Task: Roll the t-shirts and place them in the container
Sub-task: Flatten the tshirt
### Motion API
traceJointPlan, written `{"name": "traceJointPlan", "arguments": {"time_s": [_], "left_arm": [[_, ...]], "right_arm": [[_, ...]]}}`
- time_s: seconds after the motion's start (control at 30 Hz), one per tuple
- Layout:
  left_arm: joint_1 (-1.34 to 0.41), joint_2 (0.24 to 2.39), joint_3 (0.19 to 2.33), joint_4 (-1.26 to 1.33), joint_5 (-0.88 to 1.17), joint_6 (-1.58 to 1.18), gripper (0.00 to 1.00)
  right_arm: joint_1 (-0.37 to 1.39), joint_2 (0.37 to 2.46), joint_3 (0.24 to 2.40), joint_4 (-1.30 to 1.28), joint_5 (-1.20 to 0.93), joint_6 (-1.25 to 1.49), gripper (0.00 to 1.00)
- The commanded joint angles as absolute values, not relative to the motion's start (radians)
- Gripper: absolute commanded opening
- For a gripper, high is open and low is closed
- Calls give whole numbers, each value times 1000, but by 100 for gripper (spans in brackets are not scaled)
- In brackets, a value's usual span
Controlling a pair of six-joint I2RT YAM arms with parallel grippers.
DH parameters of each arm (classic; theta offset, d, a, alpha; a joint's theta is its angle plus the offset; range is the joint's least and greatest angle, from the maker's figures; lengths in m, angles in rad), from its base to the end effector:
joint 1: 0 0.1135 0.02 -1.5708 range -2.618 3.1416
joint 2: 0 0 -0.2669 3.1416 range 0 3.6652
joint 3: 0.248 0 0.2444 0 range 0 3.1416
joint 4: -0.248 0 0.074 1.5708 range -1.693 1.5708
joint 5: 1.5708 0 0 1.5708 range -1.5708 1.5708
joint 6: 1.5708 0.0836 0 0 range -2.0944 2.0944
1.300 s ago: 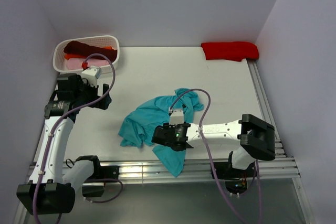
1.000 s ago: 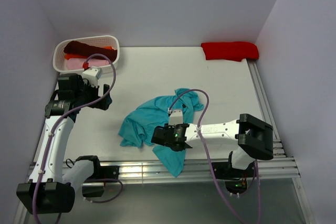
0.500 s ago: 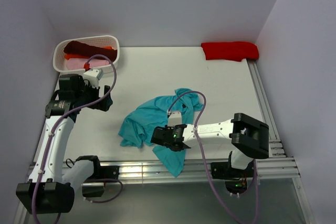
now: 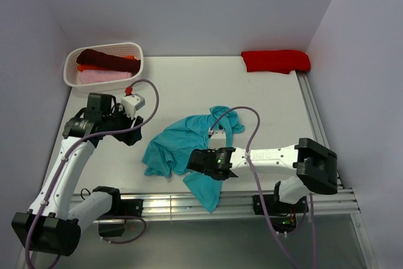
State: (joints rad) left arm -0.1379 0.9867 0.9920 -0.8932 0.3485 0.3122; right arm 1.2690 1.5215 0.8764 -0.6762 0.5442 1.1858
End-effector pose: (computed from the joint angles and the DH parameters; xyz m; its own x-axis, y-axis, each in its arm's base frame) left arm 0.1998 -0.0566 0.2790 -0.6260 0.3783 -0.6819 0.5621 0.8250 -0.0583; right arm 0.1210 0.2432 0.1445 -0.8300 0.0013 -0.5577 -0.0256 0.9989 0.0404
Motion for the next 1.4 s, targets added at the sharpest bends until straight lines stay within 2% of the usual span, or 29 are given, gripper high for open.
{"name": "traceJointPlan", "arguments": {"time_s": [0.0, 0.17, 0.37, 0.47, 0.7, 0.8, 0.9, 1.1, 1.23, 1.27, 1.33, 1.37], "left_arm": [[-216, 1003, 1029, -983, 367, 414, 64], [-317, 1035, 1000, -1026, 318, 446, 60], [-423, 1075, 992, -1048, 324, 439, 67], [-506, 1085, 967, -1043, 302, 426, 67], [-779, 1146, 885, -936, 126, 315, 69], [-860, 1180, 867, -881, 14, 258, 77], [-929, 1210, 862, -833, -43, 223, 80], [-1008, 1314, 842, -773, -136, 189, 79], [-1011, 1364, 836, -750, -159, 193, 70], [-1011, 1365, 831, -739, -166, 199, 61], [-1009, 1373, 828, -735, -170, 216, 52], [-1009, 1377, 827, -732, -182, 219, 40]], "right_arm": [[1252, 1418, 887, -764, 633, 1232, 0], [1217, 1290, 839, -793, 650, 1238, 0], [1169, 1172, 779, -844, 657, 1259, 0], [1160, 1129, 761, -870, 666, 1282, 0], [1123, 1057, 730, -876, 675, 1279, 0], [1117, 1036, 732, -891, 684, 1282, 0], [1111, 1014, 732, -903, 689, 1287, 0], [1095, 982, 736, -916, 696, 1282, 0], [1092, 970, 738, -920, 696, 1281, 0], [1091, 966, 741, -925, 699, 1281, 0], [1089, 962, 742, -925, 699, 1276, 0], [1086, 956, 744, -927, 704, 1275, 0]]}}
